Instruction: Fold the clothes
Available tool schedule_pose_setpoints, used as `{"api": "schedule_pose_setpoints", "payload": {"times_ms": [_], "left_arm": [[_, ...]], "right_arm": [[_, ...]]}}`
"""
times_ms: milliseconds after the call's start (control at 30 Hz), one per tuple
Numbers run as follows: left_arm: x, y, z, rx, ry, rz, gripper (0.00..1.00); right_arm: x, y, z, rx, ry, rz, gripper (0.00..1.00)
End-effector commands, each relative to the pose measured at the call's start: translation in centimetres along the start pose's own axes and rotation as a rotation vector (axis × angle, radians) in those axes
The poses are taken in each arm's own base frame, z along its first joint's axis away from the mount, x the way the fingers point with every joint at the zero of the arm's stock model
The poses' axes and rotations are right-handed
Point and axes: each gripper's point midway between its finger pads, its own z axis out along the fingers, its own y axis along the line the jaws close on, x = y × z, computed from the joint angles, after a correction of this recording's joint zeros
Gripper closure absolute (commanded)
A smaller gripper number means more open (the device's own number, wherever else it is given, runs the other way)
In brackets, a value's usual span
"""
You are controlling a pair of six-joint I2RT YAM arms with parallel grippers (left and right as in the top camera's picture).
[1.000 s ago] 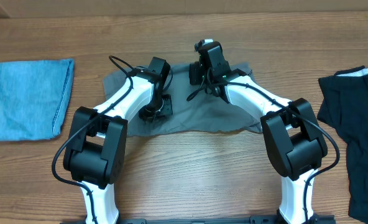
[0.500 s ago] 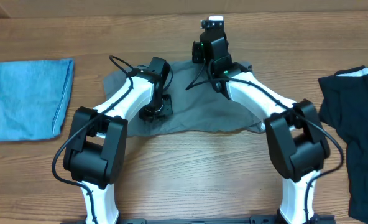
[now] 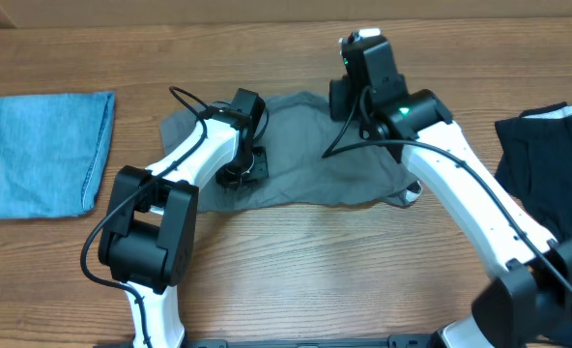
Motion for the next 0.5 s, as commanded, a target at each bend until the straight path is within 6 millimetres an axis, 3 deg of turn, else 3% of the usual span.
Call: {"api": "schedule_pose_setpoints", "payload": {"times_ms": [0, 167, 467], "left_arm": [[3.9, -0.1, 3.7, -0.01, 0.149, 0.002, 0.92], [4.2, 0.2, 3.7, -0.023, 0.158, 0.003, 0.92], [4.2, 0.2, 3.7, -0.023, 0.158, 0.006, 0.92]], "right_arm": [[4.7, 1.8, 4.4, -0.1, 0.171, -0.001, 0.96], [7.6, 1.4, 8.6, -0.071, 0.256, 0.002, 0.96], [7.9, 0.2, 14.6, 0.005, 0.193, 0.022, 0.96]]}}
